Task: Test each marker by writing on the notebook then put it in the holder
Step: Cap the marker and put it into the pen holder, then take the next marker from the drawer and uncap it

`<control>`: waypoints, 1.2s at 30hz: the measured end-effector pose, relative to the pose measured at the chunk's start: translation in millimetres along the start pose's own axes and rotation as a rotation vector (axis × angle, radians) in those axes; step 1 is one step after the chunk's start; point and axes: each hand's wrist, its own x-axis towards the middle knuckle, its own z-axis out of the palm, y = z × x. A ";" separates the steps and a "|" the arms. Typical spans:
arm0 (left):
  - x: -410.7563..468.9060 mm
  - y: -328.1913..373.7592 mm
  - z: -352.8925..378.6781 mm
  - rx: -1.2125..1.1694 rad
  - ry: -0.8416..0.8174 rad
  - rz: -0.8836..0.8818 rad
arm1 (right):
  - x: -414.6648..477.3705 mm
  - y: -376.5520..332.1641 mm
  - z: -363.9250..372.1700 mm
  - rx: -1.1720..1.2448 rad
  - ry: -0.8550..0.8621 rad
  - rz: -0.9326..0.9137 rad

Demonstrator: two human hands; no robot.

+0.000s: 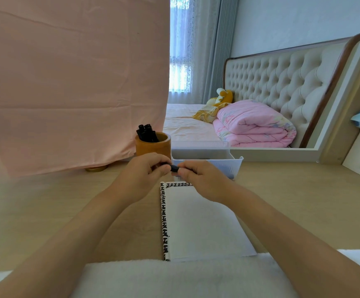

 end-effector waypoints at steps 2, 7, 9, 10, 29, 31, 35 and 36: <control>0.5 0.2 -0.4 -0.049 0.031 -0.042 | 2.8 -1.7 -0.7 0.045 0.010 0.036; 23.1 -20.1 -6.9 -0.079 0.246 -0.211 | 24.9 -22.6 -17.1 0.128 0.101 0.068; 41.5 -28.3 -14.3 -0.034 0.308 -0.341 | 44.0 -33.6 -28.0 0.156 0.182 0.061; 50.5 -30.3 -18.8 0.000 0.329 -0.380 | 54.7 -38.9 -33.0 0.158 0.228 0.059; 94.3 -52.6 -26.6 -0.123 0.027 -0.364 | 148.0 -21.9 -20.2 -0.437 0.036 0.102; 94.6 -50.7 -24.0 -0.184 0.047 -0.347 | 150.1 -20.2 -21.1 -0.375 -0.033 0.128; 105.8 -42.5 -21.1 -0.231 0.088 -0.283 | 151.0 -16.2 -34.5 -0.248 -0.100 0.111; 108.5 -38.2 -19.7 -0.187 0.095 -0.245 | 148.9 -12.6 -40.7 -0.251 -0.061 0.104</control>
